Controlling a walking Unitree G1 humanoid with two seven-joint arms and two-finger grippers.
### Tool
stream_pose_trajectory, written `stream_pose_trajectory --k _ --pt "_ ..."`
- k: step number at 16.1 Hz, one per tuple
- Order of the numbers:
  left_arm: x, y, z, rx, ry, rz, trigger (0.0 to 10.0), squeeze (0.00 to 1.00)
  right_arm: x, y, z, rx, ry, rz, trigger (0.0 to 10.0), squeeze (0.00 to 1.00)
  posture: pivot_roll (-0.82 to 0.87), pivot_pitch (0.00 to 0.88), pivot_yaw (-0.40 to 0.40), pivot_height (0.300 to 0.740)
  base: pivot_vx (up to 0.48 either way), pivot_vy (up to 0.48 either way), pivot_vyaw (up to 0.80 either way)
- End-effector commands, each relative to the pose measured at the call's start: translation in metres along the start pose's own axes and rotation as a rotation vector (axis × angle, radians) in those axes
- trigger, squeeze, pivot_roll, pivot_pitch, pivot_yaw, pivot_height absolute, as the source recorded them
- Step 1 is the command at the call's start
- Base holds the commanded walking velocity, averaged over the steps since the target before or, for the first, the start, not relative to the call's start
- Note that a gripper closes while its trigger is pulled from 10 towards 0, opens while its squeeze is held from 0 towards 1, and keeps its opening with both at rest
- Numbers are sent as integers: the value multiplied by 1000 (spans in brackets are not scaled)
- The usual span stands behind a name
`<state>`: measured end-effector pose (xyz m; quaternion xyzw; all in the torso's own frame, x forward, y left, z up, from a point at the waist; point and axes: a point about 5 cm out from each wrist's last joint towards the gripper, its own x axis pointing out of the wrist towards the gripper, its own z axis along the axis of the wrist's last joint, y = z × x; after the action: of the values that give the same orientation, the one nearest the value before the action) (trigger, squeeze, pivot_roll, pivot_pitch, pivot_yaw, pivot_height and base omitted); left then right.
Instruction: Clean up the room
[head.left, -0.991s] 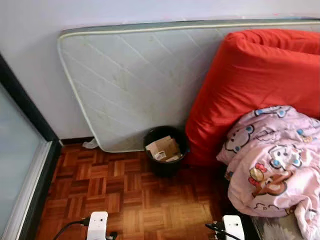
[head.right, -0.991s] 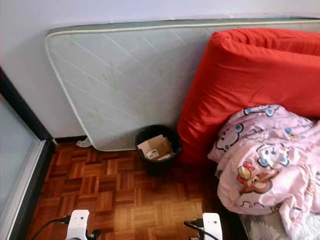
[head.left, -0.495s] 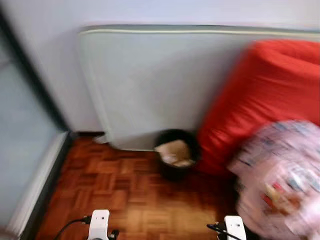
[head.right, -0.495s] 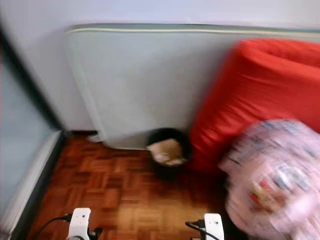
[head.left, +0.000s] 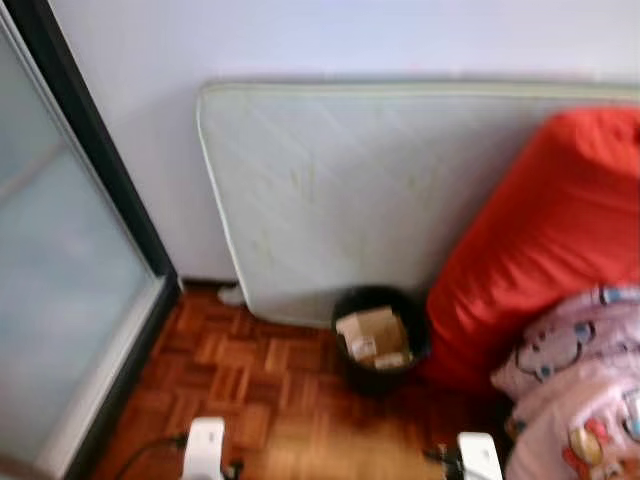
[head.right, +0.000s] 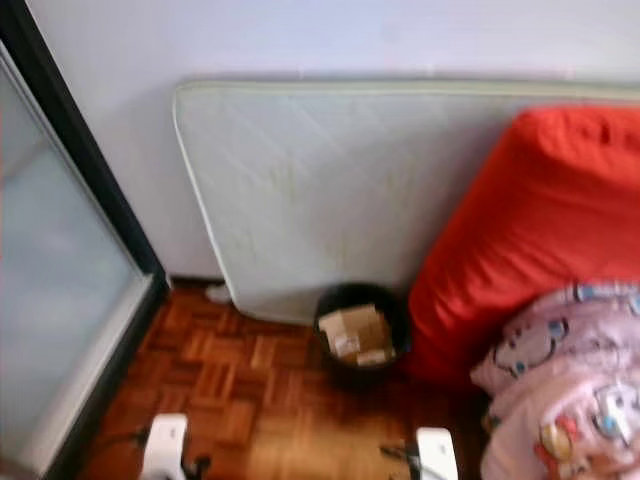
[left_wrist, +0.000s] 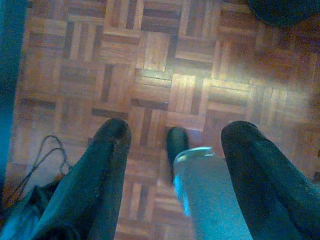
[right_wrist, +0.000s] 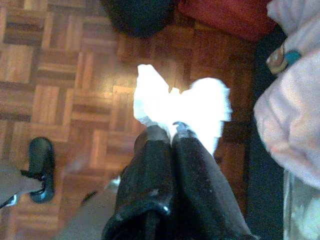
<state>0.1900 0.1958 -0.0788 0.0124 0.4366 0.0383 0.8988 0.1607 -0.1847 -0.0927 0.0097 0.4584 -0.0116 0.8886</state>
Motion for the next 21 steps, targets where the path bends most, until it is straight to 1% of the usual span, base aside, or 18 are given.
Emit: stream_pose_trajectory --k 1,4,8,9,11,13,18,21 --pt "-1 5 -4 -5 17 14 10000 0 1 6 2 19 -6 12 10000 0 -37 38 -33 740 251 0 0" --pt "-1 4 -3 -4 16 13 10000 0 1 6 2 25 -8 13 10000 0 -36 37 -34 740 252 0 0" --pt "-1 4 -3 -2 16 12 10000 0 1 6 2 -13 2 26 10000 0 -39 32 -32 740 252 0 0" --pt "-1 4 -4 -1 17 12 10000 0 1 6 2 -17 -1 27 10000 0 -40 30 -33 740 255 0 706" --pt "-1 4 -4 -1 18 13 10000 0 1 6 2 -14 -3 27 10000 0 -41 27 -33 740 253 0 800" --pt "-1 4 -4 -2 19 12 10000 0 1 5 1 15 1 14 10000 0 -41 24 -34 740 255 0 0" --pt "-1 4 -4 -2 19 12 10000 0 1 6 1 6 -1 16 10000 0 -38 20 -35 740 253 0 0" --pt "-1 5 -4 -3 18 14 10000 0 1 5 1 34 1 4 10000 0 -37 24 -35 740 251 0 0"
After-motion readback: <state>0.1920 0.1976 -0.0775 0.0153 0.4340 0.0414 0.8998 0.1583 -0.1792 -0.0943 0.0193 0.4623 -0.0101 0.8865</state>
